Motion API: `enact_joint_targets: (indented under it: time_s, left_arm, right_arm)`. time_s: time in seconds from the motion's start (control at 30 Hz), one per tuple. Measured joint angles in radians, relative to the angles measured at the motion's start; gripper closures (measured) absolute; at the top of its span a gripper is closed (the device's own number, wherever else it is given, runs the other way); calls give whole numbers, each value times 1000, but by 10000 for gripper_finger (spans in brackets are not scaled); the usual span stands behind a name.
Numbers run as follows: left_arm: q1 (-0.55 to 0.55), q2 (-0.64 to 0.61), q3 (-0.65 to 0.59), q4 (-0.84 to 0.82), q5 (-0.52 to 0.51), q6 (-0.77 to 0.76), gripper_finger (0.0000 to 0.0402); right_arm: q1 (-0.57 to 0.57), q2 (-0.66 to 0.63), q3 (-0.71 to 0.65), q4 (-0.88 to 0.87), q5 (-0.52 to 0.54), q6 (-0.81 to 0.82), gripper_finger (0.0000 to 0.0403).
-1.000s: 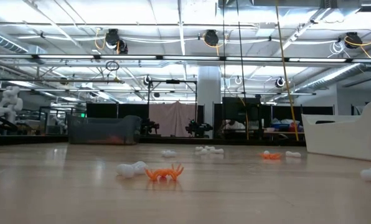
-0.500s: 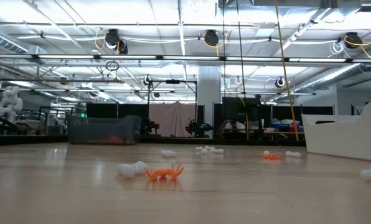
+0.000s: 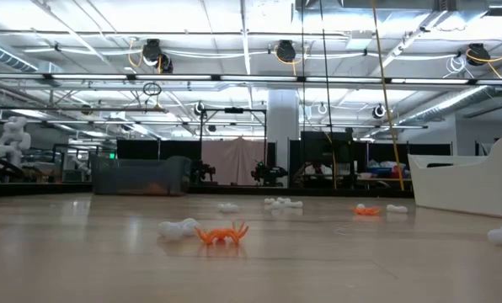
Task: Sort Halloween decoration
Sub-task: Put the white bone toy into the orange bin
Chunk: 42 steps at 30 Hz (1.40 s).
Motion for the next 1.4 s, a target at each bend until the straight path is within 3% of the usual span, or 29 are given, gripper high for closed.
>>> enact_joint_targets:
  time_s: [0.27, 0.6, 1.4]
  left_arm:
    - [0, 0, 0, 1, 0, -1, 272]
    - [0, 0, 0, 5, 0, -1, 272]
    - [0, 0, 0, 6, -2, 2, 272]
  right_arm:
    - [0, 8, 0, 1, -2, 45, 284]
    - [-3, 11, 0, 1, -2, 43, 234]
    - [-35, 51, 0, 4, 4, -21, 236]
